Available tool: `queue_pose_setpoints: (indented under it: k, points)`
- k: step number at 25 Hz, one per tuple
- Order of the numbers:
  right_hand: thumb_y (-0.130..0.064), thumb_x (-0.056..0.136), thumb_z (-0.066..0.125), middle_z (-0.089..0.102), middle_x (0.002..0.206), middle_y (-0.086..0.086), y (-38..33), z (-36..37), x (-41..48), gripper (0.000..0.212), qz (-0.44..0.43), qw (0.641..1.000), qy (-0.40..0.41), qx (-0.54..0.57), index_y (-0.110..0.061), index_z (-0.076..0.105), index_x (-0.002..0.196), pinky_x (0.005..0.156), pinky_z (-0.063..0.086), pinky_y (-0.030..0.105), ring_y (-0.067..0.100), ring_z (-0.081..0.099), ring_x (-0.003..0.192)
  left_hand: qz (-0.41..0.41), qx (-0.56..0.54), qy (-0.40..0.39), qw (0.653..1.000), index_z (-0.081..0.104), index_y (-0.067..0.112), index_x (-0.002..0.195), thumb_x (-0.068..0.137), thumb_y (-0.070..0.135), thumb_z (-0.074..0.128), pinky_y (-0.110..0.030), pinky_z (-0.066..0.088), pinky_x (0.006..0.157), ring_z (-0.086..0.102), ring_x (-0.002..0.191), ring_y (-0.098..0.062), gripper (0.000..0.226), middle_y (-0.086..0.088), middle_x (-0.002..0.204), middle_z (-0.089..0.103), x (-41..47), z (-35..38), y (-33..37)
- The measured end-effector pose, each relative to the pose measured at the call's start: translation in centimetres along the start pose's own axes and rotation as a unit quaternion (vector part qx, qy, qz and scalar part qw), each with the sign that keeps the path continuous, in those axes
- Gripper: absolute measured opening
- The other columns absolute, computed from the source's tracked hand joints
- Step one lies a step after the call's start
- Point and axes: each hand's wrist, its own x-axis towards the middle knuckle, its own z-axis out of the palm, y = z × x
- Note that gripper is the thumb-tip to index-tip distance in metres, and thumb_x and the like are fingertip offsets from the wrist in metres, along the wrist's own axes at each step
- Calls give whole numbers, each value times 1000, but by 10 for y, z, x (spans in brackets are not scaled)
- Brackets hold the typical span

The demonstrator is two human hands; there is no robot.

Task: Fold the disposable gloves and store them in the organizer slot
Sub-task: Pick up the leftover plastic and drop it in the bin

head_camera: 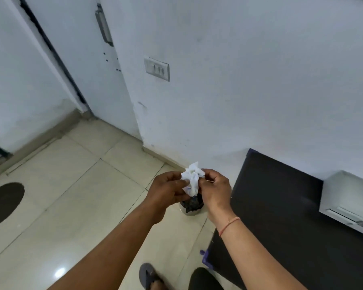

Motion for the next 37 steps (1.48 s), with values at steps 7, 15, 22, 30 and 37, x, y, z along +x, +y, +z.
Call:
queue_pose_setpoints:
  k: [7, 15, 22, 30, 37]
  points:
    - [-18, 89, 74, 81, 101, -14, -1, 10, 45, 28, -2, 998, -35, -46, -33, 79, 113, 91, 62, 28, 0, 73, 96, -53, -23, -47, 997, 77, 0, 120, 106, 21, 63, -41, 66, 90, 82, 101, -35, 29, -22, 113, 83, 89, 11, 29]
    - [-20, 86, 79, 83, 94, -4, 31, 37, 147, 15, 71, 987, 62, -129, -21, 84, 100, 83, 63, 35, 15, 76, 88, -154, 122, -64, 978, 79, 15, 114, 104, 52, 60, -45, 64, 79, 80, 102, -46, 43, -14, 113, 83, 192, 7, 52]
    - [-12, 83, 72, 83, 93, 1, 117, 88, 225, 16, 286, 939, 184, -49, -21, 84, 89, 82, 65, 35, 23, 78, 90, -228, 217, -30, 949, 73, 11, 126, 105, 46, 61, -36, 55, 64, 74, 82, -30, 42, -9, 117, 76, 330, -23, 2]
    - [-13, 72, 69, 83, 93, 5, 324, 146, 312, 21, 437, 871, 220, -46, -32, 73, 65, 83, 68, 44, 30, 80, 87, -305, 302, -66, 901, 69, 13, 118, 104, 39, 66, -34, 55, 63, 69, 73, -23, 30, -2, 95, 67, 495, -45, -147]
    - [-21, 103, 60, 69, 138, 20, 421, 178, 355, 33, 529, 832, 163, 27, -1, 68, 128, 99, 54, 33, 34, 67, 120, -321, 343, -65, 880, 65, 14, 119, 104, 35, 66, -34, 55, 61, 66, 73, -18, 25, -2, 96, 65, 552, -57, -241]
